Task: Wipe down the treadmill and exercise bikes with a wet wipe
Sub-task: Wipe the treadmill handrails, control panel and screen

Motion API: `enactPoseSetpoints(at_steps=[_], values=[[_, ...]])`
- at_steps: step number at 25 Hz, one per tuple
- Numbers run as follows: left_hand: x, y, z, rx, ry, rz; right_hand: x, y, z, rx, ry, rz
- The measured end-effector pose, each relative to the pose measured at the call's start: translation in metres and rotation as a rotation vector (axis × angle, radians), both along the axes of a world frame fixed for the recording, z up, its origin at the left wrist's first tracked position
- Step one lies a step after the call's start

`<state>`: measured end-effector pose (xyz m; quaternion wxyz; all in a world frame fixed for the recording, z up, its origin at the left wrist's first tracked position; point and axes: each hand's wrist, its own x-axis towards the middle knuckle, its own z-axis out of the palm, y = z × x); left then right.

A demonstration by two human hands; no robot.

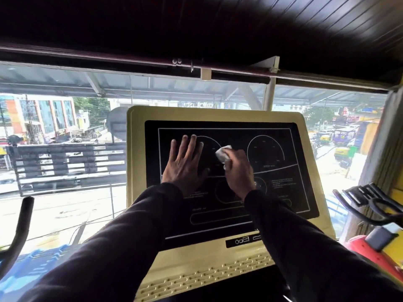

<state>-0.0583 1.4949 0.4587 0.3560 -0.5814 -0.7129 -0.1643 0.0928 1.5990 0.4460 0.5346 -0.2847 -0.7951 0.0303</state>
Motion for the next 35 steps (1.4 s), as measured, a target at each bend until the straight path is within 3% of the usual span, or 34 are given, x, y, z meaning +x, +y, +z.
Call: enactPoseSetpoints(at_steps=[2, 7, 11, 15, 19, 23, 28, 31, 32, 35], values=[[0.0, 0.002, -0.002, 0.012, 0.032, 0.029, -0.007, 0.003, 0.01, -0.11, 0.133, -0.109], [0.0, 0.003, 0.001, 0.017, 0.046, 0.023, -0.023, 0.006, 0.016, 0.129, -0.04, 0.048], [0.001, 0.0, 0.001, 0.017, 0.018, 0.016, -0.026, 0.017, 0.033, -0.096, 0.205, -0.098], [0.002, -0.001, 0.005, 0.013, -0.013, -0.018, -0.028, 0.014, 0.03, 0.193, -0.023, 0.051], [-0.005, 0.01, 0.031, 0.099, -0.03, -0.048, -0.029, 0.025, 0.055, -0.039, 0.163, -0.091], [-0.014, 0.025, 0.051, 0.111, -0.053, -0.012, -0.045, 0.021, 0.055, 0.177, -0.022, 0.031], [-0.012, 0.03, 0.048, 0.095, -0.027, 0.025, -0.048, 0.037, 0.079, 0.036, 0.163, -0.074], [-0.012, 0.03, 0.047, 0.093, -0.022, 0.029, -0.058, 0.037, 0.074, 0.249, -0.011, 0.063], [-0.012, 0.03, 0.046, 0.088, -0.018, 0.03, -0.055, 0.044, 0.078, 0.244, -0.011, 0.067], [-0.012, 0.029, 0.047, 0.09, -0.006, 0.046, -0.053, 0.056, 0.094, -0.023, 0.173, -0.09]])
